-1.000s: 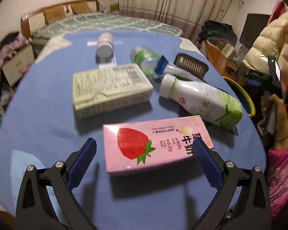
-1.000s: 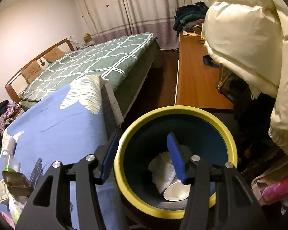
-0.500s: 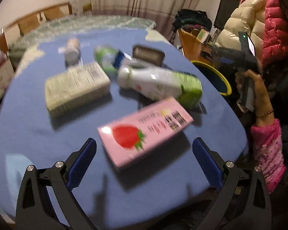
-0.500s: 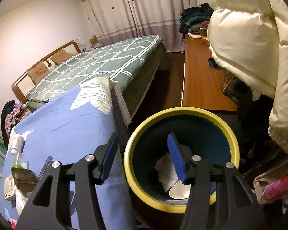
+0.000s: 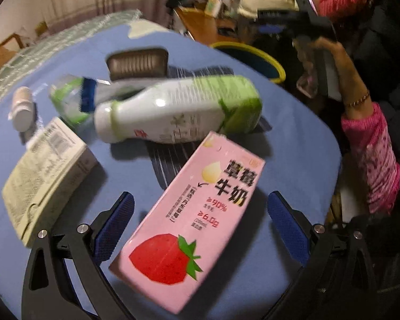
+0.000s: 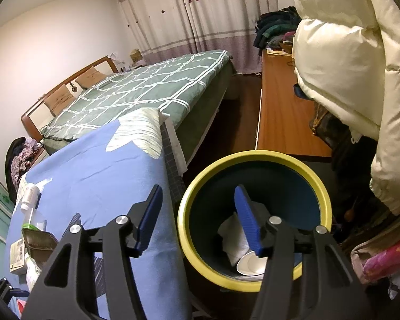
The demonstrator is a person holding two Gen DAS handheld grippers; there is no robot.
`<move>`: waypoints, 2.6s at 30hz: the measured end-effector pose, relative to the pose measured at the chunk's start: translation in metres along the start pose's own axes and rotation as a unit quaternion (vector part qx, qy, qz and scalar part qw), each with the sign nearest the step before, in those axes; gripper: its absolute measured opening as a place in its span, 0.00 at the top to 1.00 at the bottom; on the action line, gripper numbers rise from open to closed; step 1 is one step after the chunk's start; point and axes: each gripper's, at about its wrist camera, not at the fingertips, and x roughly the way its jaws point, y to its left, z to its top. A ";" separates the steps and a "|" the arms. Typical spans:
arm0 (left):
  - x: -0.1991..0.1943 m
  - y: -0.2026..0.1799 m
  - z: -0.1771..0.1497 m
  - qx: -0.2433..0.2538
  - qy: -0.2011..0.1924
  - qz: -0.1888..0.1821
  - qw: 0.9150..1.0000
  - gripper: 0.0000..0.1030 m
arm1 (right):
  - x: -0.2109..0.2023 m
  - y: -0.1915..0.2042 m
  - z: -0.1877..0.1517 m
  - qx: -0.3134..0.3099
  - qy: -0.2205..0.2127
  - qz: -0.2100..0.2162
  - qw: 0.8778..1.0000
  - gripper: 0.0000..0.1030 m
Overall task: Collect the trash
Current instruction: 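Grasp the pink strawberry milk carton with the left gripper, then carry the pink carton over the bin and release it with the left gripper, then grasp the crumpled snack wrapper on the table with the right gripper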
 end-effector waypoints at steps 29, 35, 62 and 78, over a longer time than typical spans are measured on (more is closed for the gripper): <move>-0.021 -0.036 0.151 -0.046 -0.070 0.015 0.996 0.49 | -0.084 -0.039 -0.065 -0.002 -0.038 -0.030 0.999 0.47; 0.045 -0.068 0.239 -0.046 -0.059 -0.011 0.997 0.49 | -0.095 -0.059 -0.080 0.004 -0.036 -0.043 0.998 0.44; 0.015 -0.098 0.270 -0.099 -0.179 0.054 0.977 0.06 | -0.079 -0.056 -0.087 -0.001 -0.007 -0.018 1.000 0.40; -0.181 0.042 -0.024 -0.328 -0.271 0.275 0.862 0.05 | -0.077 0.139 -0.074 -0.163 0.001 0.124 0.979 0.40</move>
